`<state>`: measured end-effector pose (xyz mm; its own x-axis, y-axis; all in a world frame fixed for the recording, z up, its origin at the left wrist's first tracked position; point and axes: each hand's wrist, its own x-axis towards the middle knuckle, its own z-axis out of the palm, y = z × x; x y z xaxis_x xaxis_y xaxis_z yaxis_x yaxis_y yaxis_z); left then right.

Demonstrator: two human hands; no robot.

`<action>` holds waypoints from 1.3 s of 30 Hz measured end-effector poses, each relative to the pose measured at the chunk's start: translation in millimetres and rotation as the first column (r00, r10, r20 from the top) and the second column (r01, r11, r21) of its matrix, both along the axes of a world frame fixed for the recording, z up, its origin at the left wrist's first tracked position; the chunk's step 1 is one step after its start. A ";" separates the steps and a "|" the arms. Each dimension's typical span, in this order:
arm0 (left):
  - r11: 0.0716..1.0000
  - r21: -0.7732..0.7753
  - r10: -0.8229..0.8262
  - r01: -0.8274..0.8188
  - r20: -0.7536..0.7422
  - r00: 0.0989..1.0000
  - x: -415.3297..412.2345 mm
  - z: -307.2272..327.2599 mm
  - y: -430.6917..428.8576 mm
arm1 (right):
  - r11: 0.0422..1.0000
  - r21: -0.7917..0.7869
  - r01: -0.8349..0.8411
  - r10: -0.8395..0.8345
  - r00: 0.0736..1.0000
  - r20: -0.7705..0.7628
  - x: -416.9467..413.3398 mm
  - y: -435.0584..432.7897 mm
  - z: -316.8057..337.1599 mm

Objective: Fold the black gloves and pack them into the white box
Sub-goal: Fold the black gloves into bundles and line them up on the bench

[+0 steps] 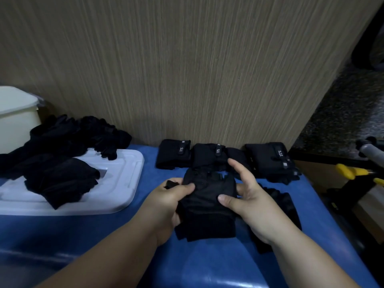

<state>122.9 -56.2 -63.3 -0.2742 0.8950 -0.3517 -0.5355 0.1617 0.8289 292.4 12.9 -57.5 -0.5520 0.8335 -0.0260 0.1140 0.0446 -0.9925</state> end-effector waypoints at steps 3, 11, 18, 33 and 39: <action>0.993 -0.107 -0.008 -0.050 -0.483 0.876 -3.9 -10.0 4.3 | 0.971 0.237 0.028 -0.102 0.946 0.307 2.8 -0.1 -3.1; 0.974 -0.228 -0.202 -0.013 -0.890 0.409 -22.8 -10.5 5.3 | 0.624 0.766 -0.152 -0.388 0.791 0.473 4.1 -3.0 -9.1; 0.924 -0.378 -0.375 0.057 -0.867 0.329 -32.7 -5.2 1.8 | 0.656 0.539 -0.529 -0.045 0.685 0.727 -3.4 -7.8 -16.1; 0.965 -0.002 -0.175 0.263 -0.748 0.640 -12.9 -10.4 4.9 | 0.650 0.390 -0.653 0.006 0.517 0.856 -3.0 -11.1 -15.9; 0.963 0.026 -0.076 0.268 -0.928 0.364 -7.4 -21.9 -1.0 | 0.666 0.383 -0.641 0.020 0.528 0.849 -2.5 -8.9 -15.4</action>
